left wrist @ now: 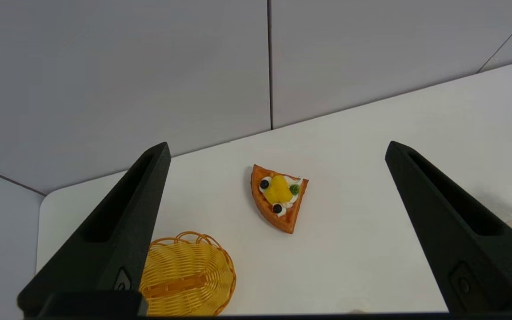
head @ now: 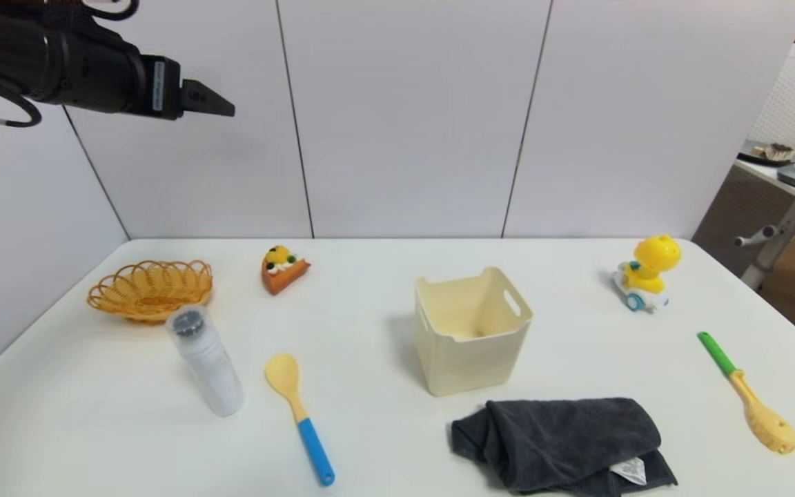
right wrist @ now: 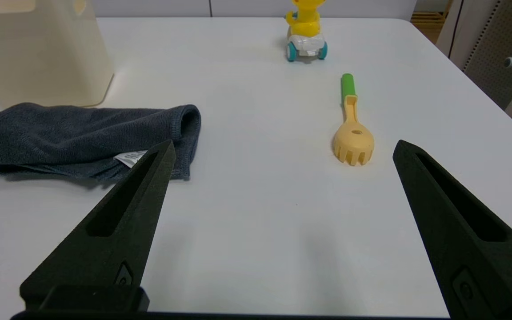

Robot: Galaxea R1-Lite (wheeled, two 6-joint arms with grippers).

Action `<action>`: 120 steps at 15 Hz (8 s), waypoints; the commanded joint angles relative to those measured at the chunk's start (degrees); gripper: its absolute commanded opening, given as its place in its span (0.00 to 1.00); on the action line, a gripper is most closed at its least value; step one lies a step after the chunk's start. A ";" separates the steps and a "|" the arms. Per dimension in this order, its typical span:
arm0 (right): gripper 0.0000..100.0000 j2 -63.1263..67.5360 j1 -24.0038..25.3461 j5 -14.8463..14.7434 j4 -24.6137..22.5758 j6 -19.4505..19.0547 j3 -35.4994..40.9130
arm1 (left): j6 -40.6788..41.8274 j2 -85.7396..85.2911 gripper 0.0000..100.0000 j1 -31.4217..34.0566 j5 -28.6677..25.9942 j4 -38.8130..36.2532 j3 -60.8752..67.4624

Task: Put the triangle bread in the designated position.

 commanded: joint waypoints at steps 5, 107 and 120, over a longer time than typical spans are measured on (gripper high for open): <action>1.00 0.09 0.02 0.06 0.00 -0.06 0.01 | 1.58 7.75 1.00 -0.88 -1.61 15.97 -0.05; 1.00 0.09 0.02 0.06 0.00 0.03 0.01 | 12.39 -9.74 1.00 19.34 -3.81 -18.30 66.84; 1.00 0.09 0.02 -0.03 0.00 0.03 0.01 | 12.22 -25.30 1.00 18.46 -4.07 -18.04 45.57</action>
